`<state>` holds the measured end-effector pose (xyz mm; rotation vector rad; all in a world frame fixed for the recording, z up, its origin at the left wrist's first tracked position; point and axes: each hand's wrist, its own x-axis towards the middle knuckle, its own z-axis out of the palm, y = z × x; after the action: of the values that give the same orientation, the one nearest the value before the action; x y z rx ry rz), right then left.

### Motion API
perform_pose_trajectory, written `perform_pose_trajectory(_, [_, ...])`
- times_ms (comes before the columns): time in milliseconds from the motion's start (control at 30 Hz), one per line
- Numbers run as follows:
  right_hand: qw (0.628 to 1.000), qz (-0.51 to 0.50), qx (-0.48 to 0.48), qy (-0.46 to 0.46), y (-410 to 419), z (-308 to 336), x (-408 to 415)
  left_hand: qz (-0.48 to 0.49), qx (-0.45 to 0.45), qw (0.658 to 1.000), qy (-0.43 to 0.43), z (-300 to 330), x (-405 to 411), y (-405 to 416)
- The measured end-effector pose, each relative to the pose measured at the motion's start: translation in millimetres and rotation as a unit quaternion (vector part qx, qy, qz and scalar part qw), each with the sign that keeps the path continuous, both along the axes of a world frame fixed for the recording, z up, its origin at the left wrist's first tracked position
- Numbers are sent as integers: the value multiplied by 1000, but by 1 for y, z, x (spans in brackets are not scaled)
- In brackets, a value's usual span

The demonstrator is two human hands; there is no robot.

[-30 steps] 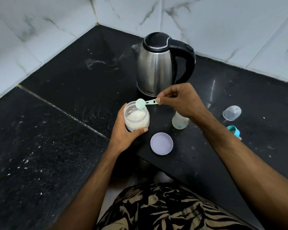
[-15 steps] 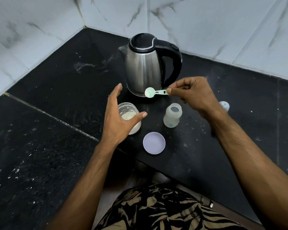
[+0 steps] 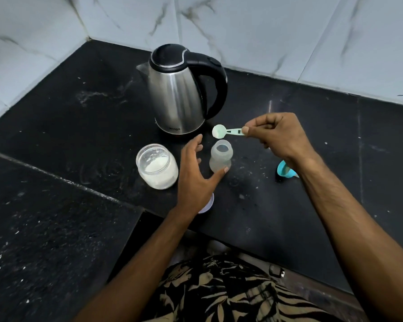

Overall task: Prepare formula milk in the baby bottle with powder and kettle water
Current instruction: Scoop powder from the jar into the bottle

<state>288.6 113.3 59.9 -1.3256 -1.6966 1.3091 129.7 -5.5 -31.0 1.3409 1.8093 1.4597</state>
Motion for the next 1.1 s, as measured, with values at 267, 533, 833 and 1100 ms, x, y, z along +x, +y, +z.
perform_pose_trajectory(267, [999, -16, -16, -34, -5, -11, 12, 12, -63, 998, 15, -20, 8, 23])
perform_pose_trajectory(533, [998, -8, 0, -62, -8, -13, 11, 7, -77, 997, 26, -21, 4, 35])
perform_pose_trajectory(833, [981, 8, 138, -138, -13, -17, 4, -8, -91, 995, 24, -21, 0, 38])
perform_pose_trajectory(1100, [913, 95, 299, -260, -21, -6, -14, -19, -92, 995, 21, -20, -2, 38])
